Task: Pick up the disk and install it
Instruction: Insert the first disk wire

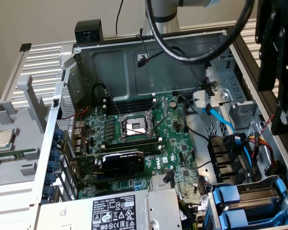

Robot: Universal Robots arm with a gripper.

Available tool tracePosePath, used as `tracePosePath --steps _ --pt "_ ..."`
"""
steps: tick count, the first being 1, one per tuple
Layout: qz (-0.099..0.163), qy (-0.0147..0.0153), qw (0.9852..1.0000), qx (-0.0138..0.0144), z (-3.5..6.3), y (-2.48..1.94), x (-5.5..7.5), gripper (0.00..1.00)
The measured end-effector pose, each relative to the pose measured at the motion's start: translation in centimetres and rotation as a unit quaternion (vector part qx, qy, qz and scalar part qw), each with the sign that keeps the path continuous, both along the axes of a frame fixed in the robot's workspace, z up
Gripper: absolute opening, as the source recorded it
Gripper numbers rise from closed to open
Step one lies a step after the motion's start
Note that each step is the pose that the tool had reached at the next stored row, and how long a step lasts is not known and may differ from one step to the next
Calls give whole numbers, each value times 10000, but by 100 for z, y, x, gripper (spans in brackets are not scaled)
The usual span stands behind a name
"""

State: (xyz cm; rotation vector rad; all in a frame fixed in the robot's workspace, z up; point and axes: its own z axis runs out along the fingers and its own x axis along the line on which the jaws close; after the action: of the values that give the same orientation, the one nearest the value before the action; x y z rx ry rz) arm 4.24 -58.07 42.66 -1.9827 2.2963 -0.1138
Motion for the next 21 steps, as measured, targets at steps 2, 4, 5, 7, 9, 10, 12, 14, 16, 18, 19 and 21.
tracePosePath --steps 2,4,5,7,9,10,12,14,16,18,19,21 --pt "-32 0 10000 -2 -31 3 45 65" --pt "-115 0 9999 -1 -67 3 63 65" --pt "-182 0 9998 -1 -85 3 65 65" --pt "-342 0 9994 -1 -122 3 66 65" --pt "-502 0 9987 0 -158 3 67 65" --pt "-582 0 9983 0 -177 3 68 65" --pt "-714 0 9974 0 -213 3 68 65" --pt "-801 0 9968 -1 -249 5 69 65" --pt "-846 0 9964 0 -286 14 75 65" --pt "-887 2 9961 -1 -323 26 79 65" --pt "-909 3 9959 0 -341 31 82 65" --pt "-951 5 9955 -2 -376 46 85 65"
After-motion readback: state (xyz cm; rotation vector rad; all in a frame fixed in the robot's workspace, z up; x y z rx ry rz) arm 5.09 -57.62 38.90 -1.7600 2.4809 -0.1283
